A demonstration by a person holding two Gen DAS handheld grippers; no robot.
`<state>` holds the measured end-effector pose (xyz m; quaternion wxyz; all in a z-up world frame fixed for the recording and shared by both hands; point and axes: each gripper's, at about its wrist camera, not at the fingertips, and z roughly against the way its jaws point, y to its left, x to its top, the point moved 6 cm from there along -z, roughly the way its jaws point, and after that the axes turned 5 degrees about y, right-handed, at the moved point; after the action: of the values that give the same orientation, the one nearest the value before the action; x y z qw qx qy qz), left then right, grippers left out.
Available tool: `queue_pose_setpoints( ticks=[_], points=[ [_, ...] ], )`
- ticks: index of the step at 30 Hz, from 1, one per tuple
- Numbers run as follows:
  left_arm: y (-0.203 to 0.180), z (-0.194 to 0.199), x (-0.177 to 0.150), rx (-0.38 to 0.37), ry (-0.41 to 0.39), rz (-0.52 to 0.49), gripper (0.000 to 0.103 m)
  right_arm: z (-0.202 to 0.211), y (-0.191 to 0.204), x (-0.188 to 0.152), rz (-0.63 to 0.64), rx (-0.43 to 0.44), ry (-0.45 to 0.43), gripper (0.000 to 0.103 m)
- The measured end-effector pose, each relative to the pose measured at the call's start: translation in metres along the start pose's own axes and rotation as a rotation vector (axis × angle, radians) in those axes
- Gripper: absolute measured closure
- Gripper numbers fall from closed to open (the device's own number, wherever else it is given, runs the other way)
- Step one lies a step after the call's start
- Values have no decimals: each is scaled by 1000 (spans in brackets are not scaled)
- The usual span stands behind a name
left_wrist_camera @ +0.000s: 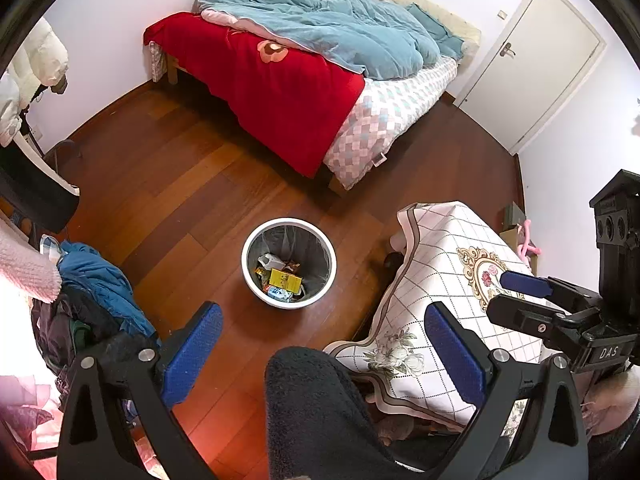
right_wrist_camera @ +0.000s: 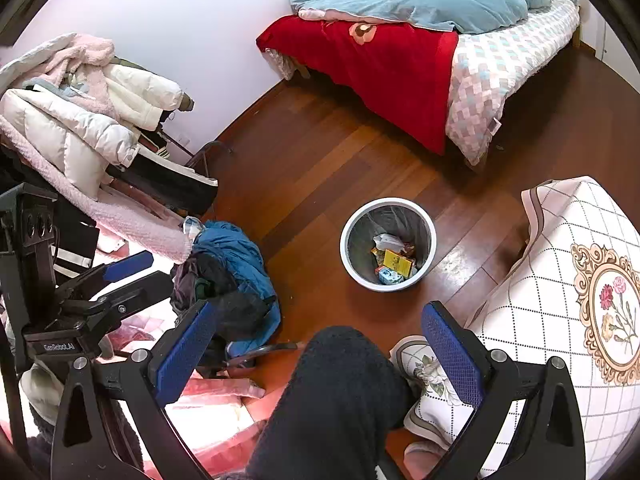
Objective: Collect trash
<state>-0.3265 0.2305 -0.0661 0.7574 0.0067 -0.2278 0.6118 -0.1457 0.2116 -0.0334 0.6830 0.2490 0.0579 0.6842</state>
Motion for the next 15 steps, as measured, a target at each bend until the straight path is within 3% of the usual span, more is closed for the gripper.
queue_pose_setpoints(
  ticks=[15],
  points=[
    [2,4,-2,-1,7,3,0,1,7,1,7,0,-3,0]
  ],
)
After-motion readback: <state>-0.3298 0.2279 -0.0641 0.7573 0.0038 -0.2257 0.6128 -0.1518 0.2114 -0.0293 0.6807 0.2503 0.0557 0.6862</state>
